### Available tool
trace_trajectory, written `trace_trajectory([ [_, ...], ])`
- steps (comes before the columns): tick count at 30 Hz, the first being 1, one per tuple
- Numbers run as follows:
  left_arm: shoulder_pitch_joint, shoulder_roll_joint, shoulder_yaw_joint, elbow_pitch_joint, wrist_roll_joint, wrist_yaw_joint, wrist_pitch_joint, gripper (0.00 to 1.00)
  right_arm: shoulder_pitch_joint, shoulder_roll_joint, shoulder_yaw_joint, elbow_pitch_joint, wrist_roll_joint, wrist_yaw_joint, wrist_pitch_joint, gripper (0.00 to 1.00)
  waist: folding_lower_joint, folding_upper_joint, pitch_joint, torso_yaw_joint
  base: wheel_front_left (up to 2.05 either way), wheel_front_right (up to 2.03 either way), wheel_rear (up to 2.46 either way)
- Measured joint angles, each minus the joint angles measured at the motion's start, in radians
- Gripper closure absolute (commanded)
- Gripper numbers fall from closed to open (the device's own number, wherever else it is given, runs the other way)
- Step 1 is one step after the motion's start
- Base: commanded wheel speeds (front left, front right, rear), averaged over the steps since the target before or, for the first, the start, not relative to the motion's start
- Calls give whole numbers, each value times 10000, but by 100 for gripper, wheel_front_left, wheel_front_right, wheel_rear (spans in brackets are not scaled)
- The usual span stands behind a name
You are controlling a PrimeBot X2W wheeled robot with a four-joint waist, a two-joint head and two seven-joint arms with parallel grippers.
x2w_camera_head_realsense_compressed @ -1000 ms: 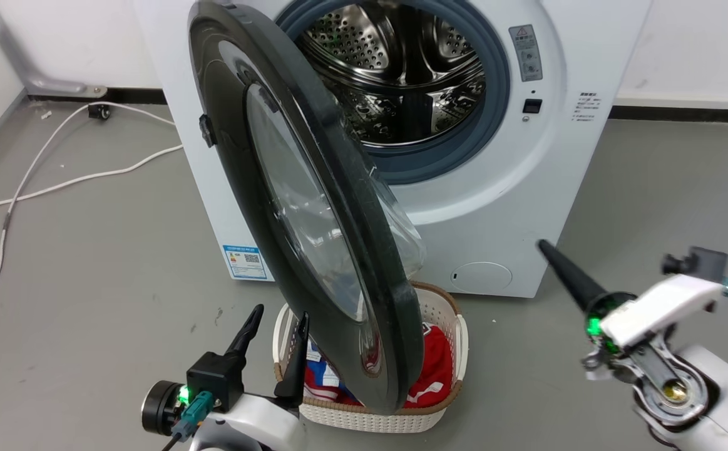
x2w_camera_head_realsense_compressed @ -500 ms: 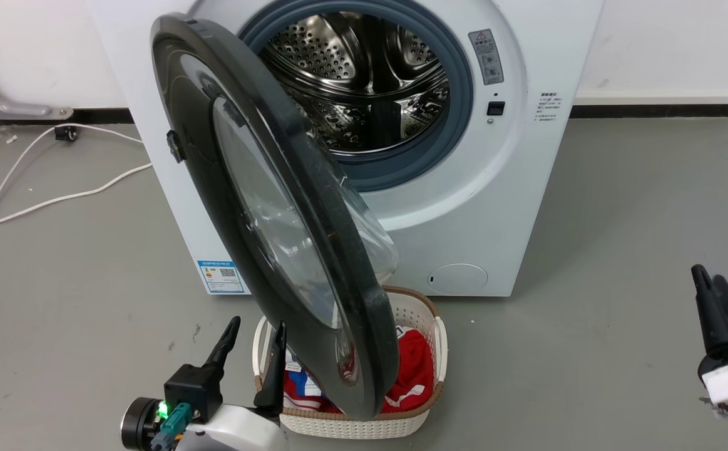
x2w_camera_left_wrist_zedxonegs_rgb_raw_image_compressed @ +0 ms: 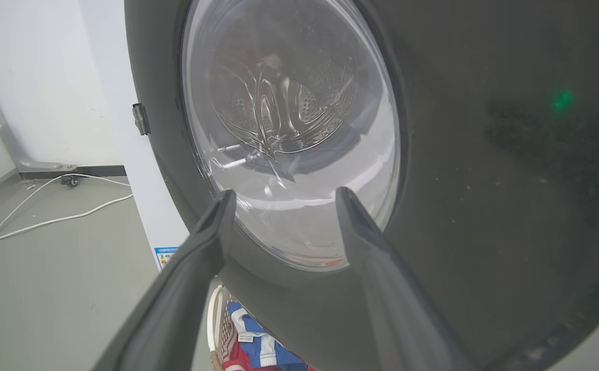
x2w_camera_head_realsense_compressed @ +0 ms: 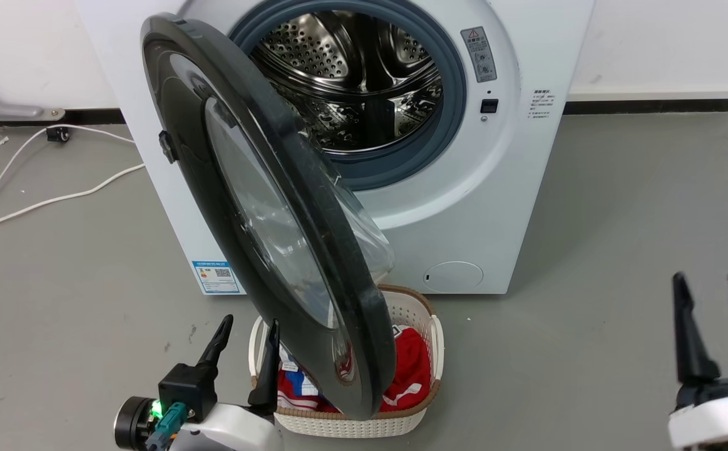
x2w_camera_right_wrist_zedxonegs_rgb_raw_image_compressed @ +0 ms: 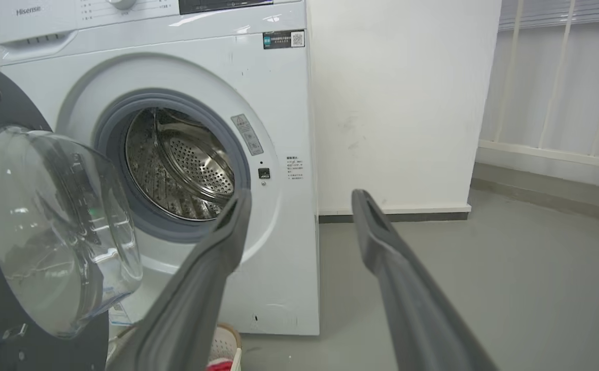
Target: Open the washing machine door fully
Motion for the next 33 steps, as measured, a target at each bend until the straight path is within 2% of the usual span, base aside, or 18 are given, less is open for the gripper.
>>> trace_trajectory([
  [3, -3, -2, -50, 6, 0, 2, 0, 0, 455, 420, 107, -272, -648, 0, 366, 0, 0, 0, -4, 41, 0, 0, 0],
  [8, -3, 23, -65, 35, 0, 44, 0, 0, 896, 779, 207, -98, -924, 0, 468, 0, 1, 0, -14, 62, 0, 0, 0],
  [27, -17, 155, -125, 88, -61, 128, 0, 0, 879, 961, 428, 343, -905, 0, 552, 0, 1, 0, 28, 127, 0, 0, 0],
  [28, -34, 165, -130, 102, -90, 128, 2, 23, 879, 966, 433, 345, -907, 0, 558, 0, 1, 0, 33, 127, 0, 0, 0],
  [29, -50, 188, -127, 109, -92, 128, 4, 73, 879, 968, 449, 343, -917, -2, 562, 0, 1, 0, 35, 124, 0, 0, 0],
  [30, -73, 215, -121, 111, -96, 128, 6, 100, 879, 972, 460, 339, -926, -2, 568, 0, 1, 0, 35, 122, 0, 0, 0],
  [33, -165, 284, -113, 100, -107, 128, 52, 100, 880, 982, 487, 330, -943, -2, 568, 0, 1, 0, 39, 111, 0, 0, 0],
])
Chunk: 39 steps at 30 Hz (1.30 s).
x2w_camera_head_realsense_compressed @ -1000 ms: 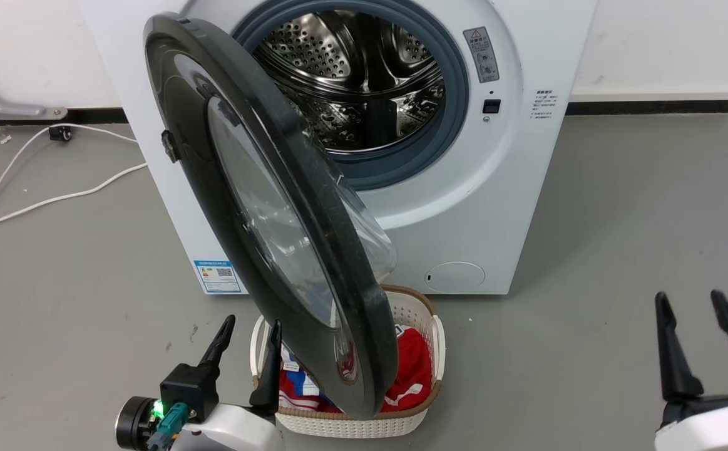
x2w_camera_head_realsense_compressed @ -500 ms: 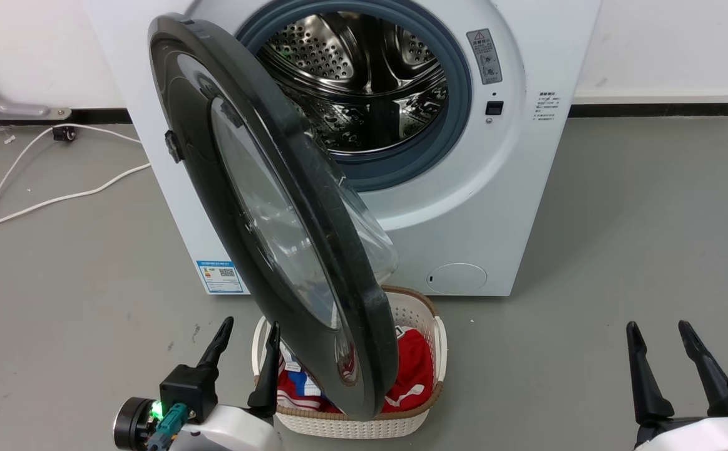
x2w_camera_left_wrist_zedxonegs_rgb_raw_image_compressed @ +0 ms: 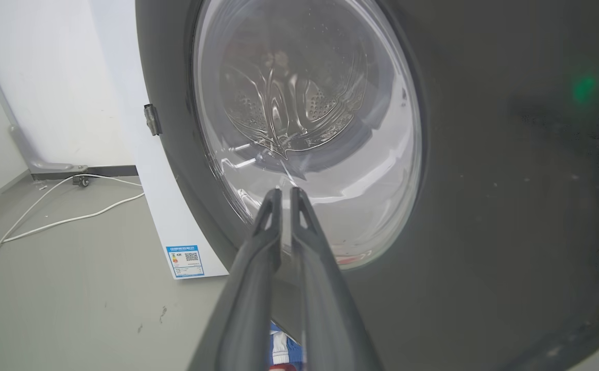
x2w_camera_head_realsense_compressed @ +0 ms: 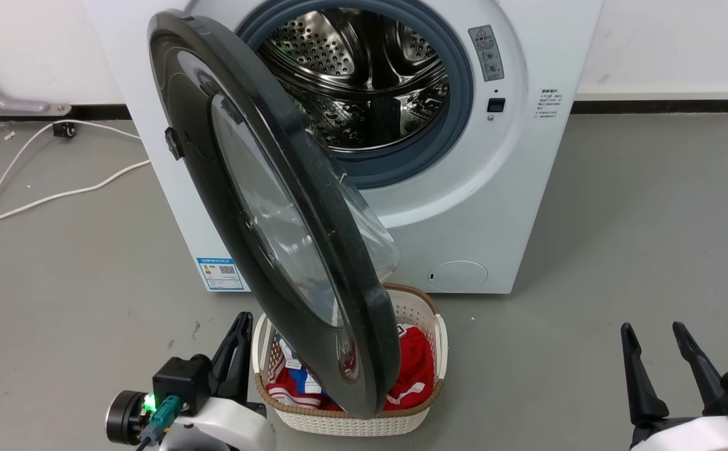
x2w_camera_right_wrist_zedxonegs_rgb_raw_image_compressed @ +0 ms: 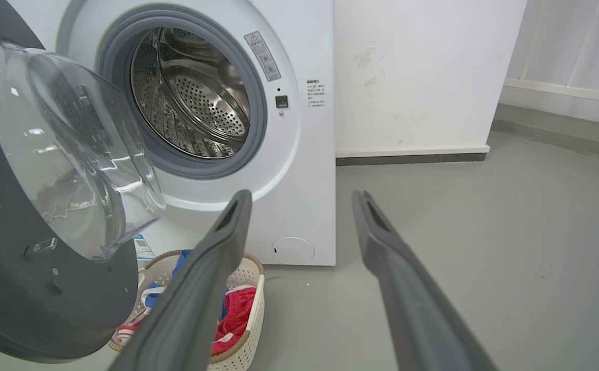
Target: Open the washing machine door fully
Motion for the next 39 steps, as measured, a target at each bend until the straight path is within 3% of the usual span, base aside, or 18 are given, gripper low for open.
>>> trace_trajectory([
  [9, -471, 2, 261, -1114, -257, 244, 56, 100, 3, 27, 21, -48, -56, 0, 31, 0, 0, 0, -54, 7, 0, 0, 0],
  [20, -2068, -291, 31, -4320, -157, 715, 242, 100, -6, 52, -2, 13, -67, 2, 27, 0, 0, 0, -95, 74, 0, 0, 0],
  [29, -2285, -545, -1534, -5973, -242, 619, 1152, 100, -8, 58, -44, 56, -40, 2, -4, 0, 0, 0, -172, 59, 0, 0, 0],
  [39, -1374, -639, -3628, -6136, -729, 226, 2334, 100, 8, 58, -180, 58, 15, 0, 19, 0, 0, 0, -196, 174, 0, 0, 0],
])
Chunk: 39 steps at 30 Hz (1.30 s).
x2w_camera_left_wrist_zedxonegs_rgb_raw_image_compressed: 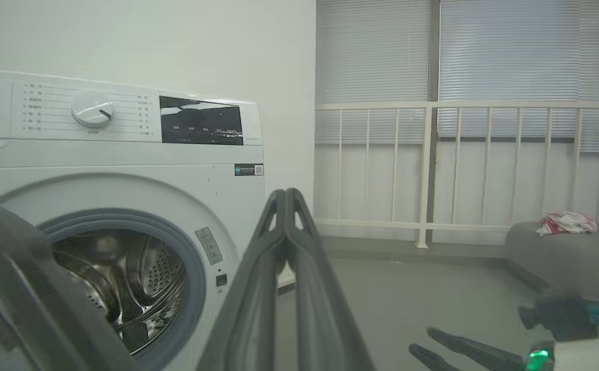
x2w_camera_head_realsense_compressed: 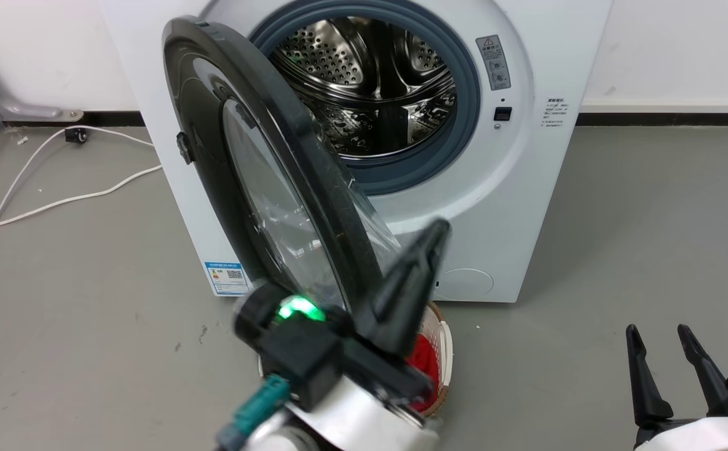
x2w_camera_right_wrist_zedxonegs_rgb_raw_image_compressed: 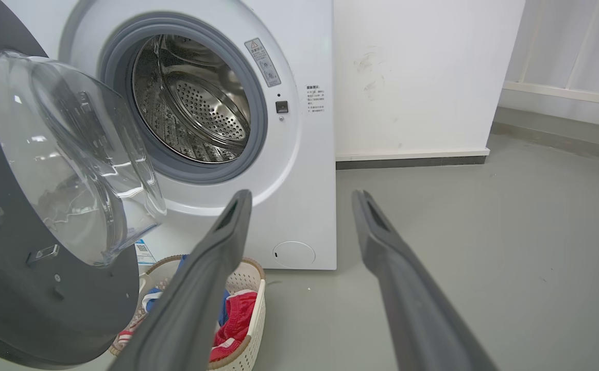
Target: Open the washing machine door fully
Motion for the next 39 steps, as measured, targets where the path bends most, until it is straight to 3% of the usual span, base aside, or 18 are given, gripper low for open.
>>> trace_trajectory([
  [15, 1406, 180, -2011, 2589, -495, -487, 1137, 100, 13, 6, 36, 75, 27, 2, 44, 0, 0, 0, 90, -10, 0, 0, 0],
  [27, 833, 150, -1177, 4635, -397, 169, 115, 100, -7, 6, 65, 203, 125, 2, 23, 0, 0, 0, 244, -192, 0, 0, 0],
  [39, 465, 134, -675, 5120, -430, 589, -468, 100, -63, 6, 35, 362, 278, 2, -19, 0, -1, 0, 342, -168, 0, 0, 0],
])
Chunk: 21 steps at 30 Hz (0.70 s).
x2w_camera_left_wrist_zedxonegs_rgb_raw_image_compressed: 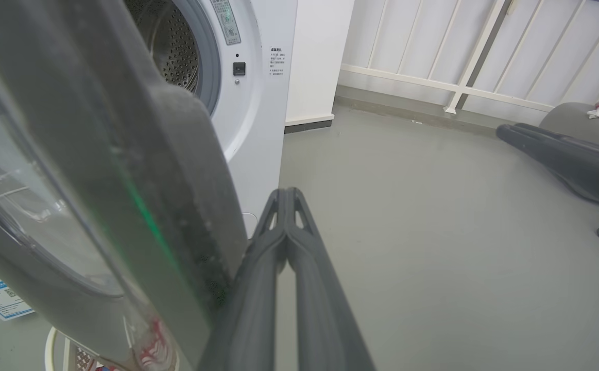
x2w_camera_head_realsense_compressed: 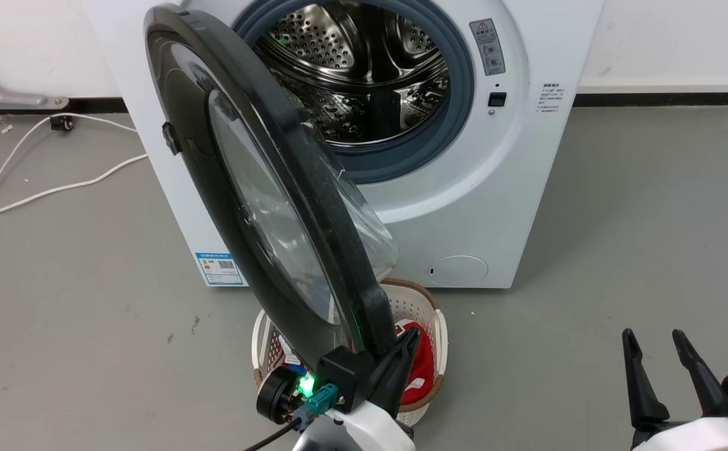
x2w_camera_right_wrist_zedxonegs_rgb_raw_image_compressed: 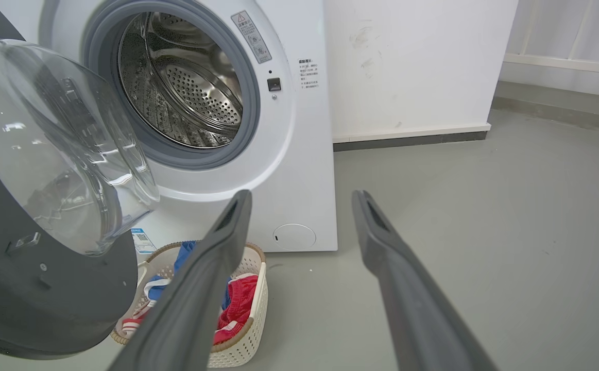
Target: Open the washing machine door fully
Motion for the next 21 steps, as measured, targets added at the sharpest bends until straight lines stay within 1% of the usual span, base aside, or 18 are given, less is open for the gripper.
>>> trace_trajectory([
  [6, 4, 19, 48, -19, -69, 104, -75, 100, -13, 0, -44, 81, 27, 0, -31, 0, 0, 0, -1, 128, 0, 0, 0],
  [11, 166, 105, -13, -301, -71, 192, -19, 100, -29, 0, -113, 123, 71, -2, -59, 0, 0, 0, -6, 365, 0, 0, 0],
  [21, 415, 355, -128, -918, -35, 339, 86, 100, -77, 2, -209, 167, 77, -2, -48, 0, 0, 0, 34, 1236, 0, 0, 0],
])
